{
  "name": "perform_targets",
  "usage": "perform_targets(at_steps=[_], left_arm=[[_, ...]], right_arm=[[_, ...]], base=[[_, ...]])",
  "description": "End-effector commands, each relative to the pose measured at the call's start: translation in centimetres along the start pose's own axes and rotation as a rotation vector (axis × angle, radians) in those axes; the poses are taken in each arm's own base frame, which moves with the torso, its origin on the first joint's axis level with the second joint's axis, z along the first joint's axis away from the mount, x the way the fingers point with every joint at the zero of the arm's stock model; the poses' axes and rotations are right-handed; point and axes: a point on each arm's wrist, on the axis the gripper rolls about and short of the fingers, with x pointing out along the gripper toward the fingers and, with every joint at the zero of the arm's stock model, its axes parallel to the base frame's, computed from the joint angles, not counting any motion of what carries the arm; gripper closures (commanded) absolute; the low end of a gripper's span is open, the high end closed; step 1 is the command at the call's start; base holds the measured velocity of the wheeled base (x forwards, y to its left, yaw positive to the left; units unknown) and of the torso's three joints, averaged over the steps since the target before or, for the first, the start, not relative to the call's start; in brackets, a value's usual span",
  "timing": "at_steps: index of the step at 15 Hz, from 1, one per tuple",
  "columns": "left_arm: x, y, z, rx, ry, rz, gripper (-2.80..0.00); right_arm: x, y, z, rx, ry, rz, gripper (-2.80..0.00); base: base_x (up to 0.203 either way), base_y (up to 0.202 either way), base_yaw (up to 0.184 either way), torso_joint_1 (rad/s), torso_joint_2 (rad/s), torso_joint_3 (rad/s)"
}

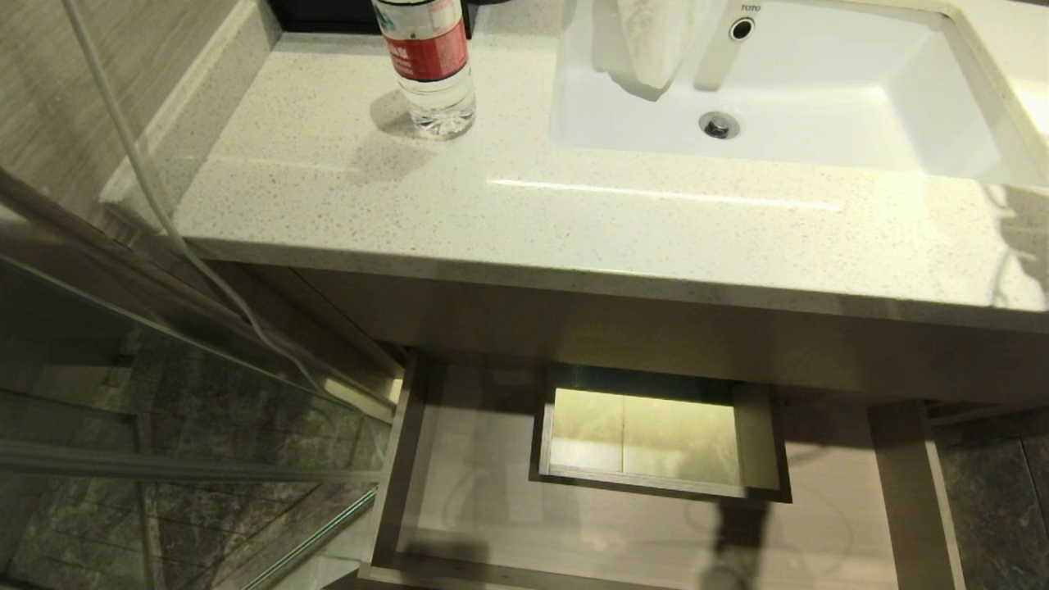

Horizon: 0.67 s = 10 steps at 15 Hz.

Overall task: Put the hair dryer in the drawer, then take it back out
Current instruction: Place it on the countertop

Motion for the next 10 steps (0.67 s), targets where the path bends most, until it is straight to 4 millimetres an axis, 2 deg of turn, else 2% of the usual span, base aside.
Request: perform_targets(at_steps=[1,5,10], left_arm=[[0.0,0.0,0.0,0.0,0.0,0.001,0.0],[0.0,0.0,0.0,0.0,-0.001,0.001,0.0],[0.0,0.0,0.0,0.0,-0.001,-0.001,0.0]], right_arm=[[-0.2,-0.2,0.5,-0.002,-0.021,-0.003,0.0],[-0.2,-0.4,1.1,-0.006,-0.072,-0.022,0.0],[0.9,-0.5,0.4,-0.012,-0.033,-0.03,0.0]], base=[[0.0,0.0,0.0,0.0,0.0,0.0],[0.0,0.0,0.0,0.0,0.0,0.0],[0.0,0.0,0.0,0.0,0.0,0.0]])
